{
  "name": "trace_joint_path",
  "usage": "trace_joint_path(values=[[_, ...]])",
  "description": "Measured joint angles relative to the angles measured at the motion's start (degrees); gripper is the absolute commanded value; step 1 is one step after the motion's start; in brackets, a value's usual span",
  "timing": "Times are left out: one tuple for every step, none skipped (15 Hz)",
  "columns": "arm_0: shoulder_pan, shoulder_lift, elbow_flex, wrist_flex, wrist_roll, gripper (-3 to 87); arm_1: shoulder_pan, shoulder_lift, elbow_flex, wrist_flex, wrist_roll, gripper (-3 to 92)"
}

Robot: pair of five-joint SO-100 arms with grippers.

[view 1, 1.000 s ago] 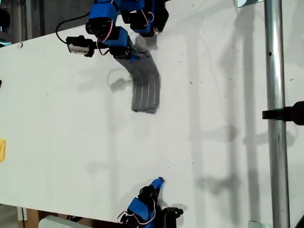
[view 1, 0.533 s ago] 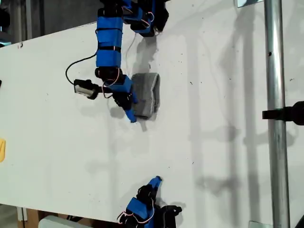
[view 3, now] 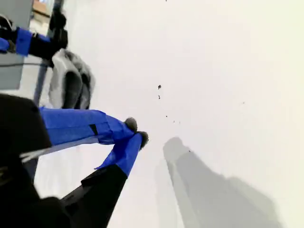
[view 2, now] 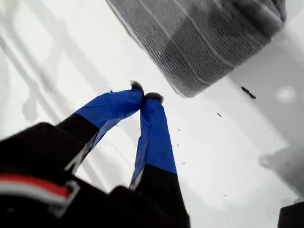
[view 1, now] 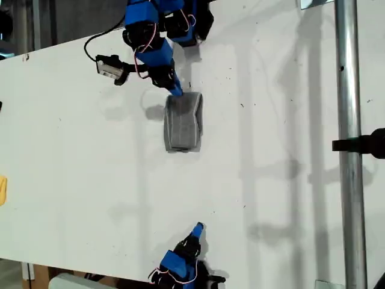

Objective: Grasp corners of a towel and fold twice.

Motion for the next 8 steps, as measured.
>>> trace_joint_path(values=[[-0.4,0.1,0.0,0.0,1.1,-2.3,-2.8,8.3,8.9,-0.8,2.7,-0.3],[-0.6,0.1,0.0,0.0,1.7,-2.3,-5.4,18.9,18.4,-0.8,6.6,-0.3],[-0.5,0.1,0.0,0.0,1.9,-2.3,-8.2,31.3,27.2,0.4,10.5,-0.3],[-0.4,0.1,0.0,0.0,1.9,-2.3,-10.1,43.3,32.3,4.5,13.4,-0.3],[-0.4,0.1,0.0,0.0,1.9,-2.3,-10.5,47.1,34.1,6.2,15.5,4.7],[-0.4,0.1,0.0,0.0,1.9,-2.3,-11.3,47.5,34.7,6.6,16.5,6.2],[-0.4,0.1,0.0,0.0,1.9,-2.3,-10.5,49.4,35.0,6.9,16.6,6.2],[-0.4,0.1,0.0,0.0,1.9,-2.3,-8.3,49.3,35.0,7.2,15.0,6.2]])
